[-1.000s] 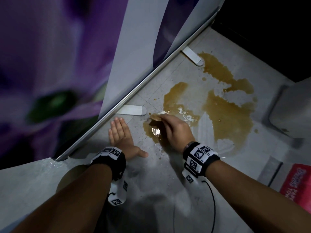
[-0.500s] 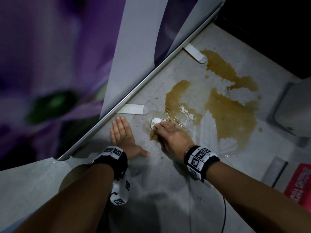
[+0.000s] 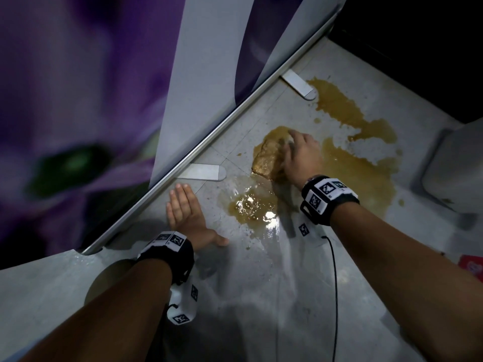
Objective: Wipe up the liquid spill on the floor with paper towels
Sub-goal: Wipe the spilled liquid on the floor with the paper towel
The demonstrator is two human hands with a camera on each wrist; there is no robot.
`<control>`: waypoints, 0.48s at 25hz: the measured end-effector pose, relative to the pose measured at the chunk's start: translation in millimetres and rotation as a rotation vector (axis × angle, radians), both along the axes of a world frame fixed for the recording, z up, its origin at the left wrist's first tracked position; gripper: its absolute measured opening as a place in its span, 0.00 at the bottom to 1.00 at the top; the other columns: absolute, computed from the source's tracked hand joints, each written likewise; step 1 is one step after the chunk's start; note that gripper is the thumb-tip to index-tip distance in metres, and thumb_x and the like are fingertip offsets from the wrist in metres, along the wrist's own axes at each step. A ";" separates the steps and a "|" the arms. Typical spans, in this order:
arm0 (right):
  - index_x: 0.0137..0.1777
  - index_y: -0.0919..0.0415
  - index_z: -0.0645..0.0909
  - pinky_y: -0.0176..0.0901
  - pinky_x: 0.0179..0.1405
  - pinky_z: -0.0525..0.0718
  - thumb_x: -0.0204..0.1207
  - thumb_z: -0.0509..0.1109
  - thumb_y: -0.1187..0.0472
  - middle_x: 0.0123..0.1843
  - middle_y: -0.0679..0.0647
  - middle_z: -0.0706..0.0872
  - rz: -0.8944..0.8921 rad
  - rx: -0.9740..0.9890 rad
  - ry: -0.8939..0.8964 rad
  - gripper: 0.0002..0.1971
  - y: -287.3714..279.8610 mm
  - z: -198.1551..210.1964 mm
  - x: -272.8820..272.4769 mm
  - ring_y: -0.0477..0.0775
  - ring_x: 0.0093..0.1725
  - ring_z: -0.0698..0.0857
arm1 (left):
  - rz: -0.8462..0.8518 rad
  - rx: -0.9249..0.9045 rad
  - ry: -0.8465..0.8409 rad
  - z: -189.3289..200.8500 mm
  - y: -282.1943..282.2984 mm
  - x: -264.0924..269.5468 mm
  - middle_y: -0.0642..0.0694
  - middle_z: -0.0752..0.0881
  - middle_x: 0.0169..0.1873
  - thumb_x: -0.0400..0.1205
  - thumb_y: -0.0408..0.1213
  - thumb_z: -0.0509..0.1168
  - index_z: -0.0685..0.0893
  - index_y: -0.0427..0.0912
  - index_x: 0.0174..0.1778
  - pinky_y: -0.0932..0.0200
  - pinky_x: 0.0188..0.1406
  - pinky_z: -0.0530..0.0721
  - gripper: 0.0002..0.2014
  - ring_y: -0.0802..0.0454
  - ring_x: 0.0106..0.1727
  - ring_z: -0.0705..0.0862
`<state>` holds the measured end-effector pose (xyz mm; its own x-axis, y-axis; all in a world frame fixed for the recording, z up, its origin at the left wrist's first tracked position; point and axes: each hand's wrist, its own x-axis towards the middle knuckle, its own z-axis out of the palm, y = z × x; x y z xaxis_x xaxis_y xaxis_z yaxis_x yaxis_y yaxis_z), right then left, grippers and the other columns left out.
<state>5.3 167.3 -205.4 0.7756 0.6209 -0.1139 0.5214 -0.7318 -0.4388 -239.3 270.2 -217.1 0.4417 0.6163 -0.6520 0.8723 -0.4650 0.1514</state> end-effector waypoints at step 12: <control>0.56 0.57 0.90 0.40 0.57 0.82 0.79 0.65 0.60 0.55 0.55 0.89 0.184 0.281 -0.151 0.14 -13.3 -29.5 -10.7 0.57 0.55 0.84 | 0.011 -0.005 -0.029 -2.6 0.9 -1.0 0.40 0.19 0.78 0.51 0.66 0.80 0.20 0.37 0.78 0.45 0.80 0.25 0.84 0.43 0.78 0.18</control>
